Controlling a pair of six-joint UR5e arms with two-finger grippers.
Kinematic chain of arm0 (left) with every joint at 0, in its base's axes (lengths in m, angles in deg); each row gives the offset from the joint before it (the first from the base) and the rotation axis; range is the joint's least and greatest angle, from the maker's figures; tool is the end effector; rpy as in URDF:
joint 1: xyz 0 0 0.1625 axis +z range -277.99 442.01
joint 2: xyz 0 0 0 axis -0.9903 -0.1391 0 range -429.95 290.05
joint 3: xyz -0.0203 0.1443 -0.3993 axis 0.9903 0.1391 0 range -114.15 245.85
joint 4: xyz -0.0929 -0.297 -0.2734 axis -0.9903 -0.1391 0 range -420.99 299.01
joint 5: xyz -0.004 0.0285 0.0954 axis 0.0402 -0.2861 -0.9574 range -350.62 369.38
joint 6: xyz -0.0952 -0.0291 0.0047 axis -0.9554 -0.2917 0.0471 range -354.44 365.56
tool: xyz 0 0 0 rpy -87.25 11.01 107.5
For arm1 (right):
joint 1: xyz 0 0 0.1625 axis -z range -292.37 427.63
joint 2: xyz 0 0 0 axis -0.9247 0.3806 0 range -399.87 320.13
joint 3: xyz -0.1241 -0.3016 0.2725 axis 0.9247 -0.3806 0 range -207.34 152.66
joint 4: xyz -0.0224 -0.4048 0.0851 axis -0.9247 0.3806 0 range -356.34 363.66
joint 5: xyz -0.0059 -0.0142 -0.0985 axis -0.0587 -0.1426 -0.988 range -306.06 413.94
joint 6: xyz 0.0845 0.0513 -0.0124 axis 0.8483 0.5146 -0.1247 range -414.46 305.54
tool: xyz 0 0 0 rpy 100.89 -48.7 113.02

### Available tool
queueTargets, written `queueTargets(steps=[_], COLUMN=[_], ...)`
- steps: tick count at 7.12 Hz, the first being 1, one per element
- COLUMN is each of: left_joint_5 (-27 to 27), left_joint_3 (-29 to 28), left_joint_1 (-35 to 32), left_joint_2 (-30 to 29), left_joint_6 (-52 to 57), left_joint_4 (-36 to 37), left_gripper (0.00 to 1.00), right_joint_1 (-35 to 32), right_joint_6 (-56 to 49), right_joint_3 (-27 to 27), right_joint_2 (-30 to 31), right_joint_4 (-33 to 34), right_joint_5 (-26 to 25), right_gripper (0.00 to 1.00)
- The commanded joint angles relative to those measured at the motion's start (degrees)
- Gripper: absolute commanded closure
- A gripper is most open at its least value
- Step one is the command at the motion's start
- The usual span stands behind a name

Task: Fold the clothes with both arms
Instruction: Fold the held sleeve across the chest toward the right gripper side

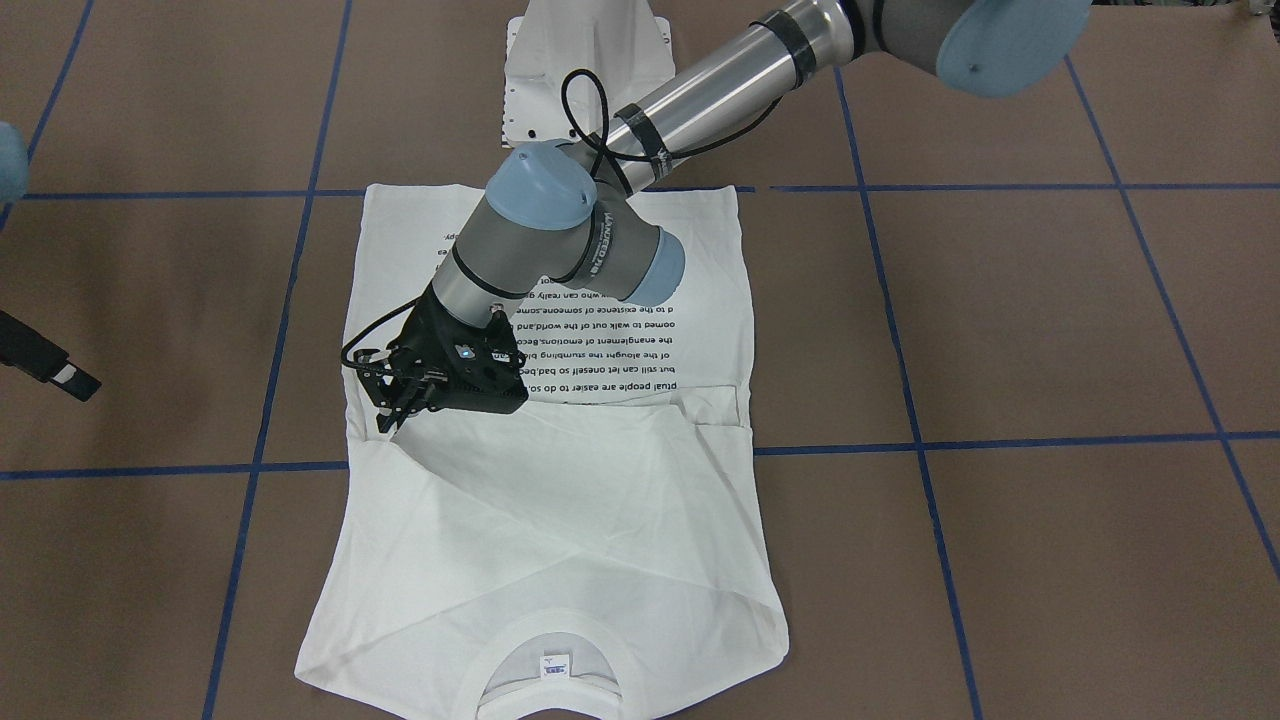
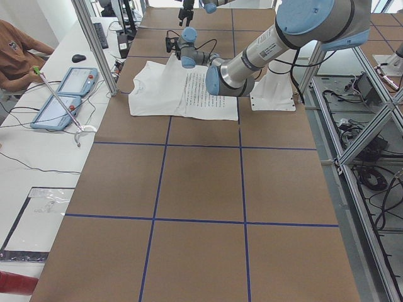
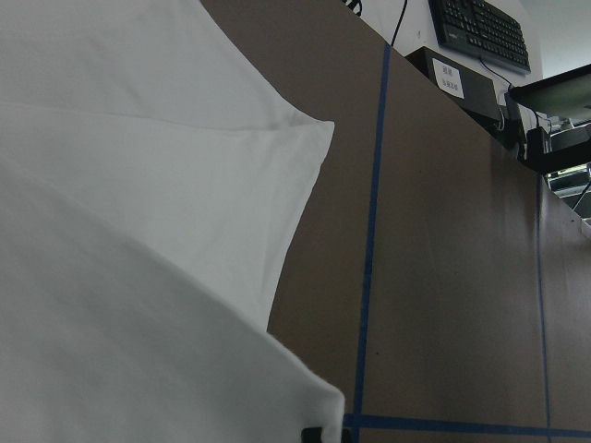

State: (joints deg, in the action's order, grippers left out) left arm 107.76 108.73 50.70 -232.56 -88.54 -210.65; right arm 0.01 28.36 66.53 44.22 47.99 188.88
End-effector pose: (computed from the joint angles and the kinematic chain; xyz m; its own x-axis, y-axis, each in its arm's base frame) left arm 0.6785 -0.5517 0.0298 0.0441 -0.1096 -0.9930 0.3941 0.9153 -0.0835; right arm -0.1492 -0.5278 0.4766 0.2684 0.4194 0.8672 -0.4027 0.8666 -0.2946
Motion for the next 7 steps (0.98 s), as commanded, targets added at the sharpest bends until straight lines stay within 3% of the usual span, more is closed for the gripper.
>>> queueTargets(steps=[1,2,5,6,7], left_joint_5=[-2.1,-2.1,0.7,5.8,10.6], left_joint_3=[0.0,1.1,26.7,27.3,32.6], left_joint_1=[0.0,-0.5,-1.3,-3.0,-4.5], left_joint_2=[-0.3,0.1,17.4,18.7,23.8], left_joint_6=[-0.6,-1.9,-2.2,-2.0,-1.9], left_joint_4=[0.0,0.2,10.4,11.1,12.3], left_gripper=[0.00,0.00,0.01,0.02,0.04], right_joint_1=[0.0,0.6,8.5,13.5,20.4], right_joint_6=[0.1,0.1,8.4,10.6,12.8], right_joint_3=[0.1,0.5,6.1,9.9,14.1], right_joint_2=[-0.1,-0.2,1.3,4.1,7.0], right_joint_4=[-0.1,-0.2,0.1,0.4,0.9], right_joint_5=[0.0,0.0,-4.9,-9.0,-16.0], right_gripper=[0.00,0.00,0.01,0.02,0.02])
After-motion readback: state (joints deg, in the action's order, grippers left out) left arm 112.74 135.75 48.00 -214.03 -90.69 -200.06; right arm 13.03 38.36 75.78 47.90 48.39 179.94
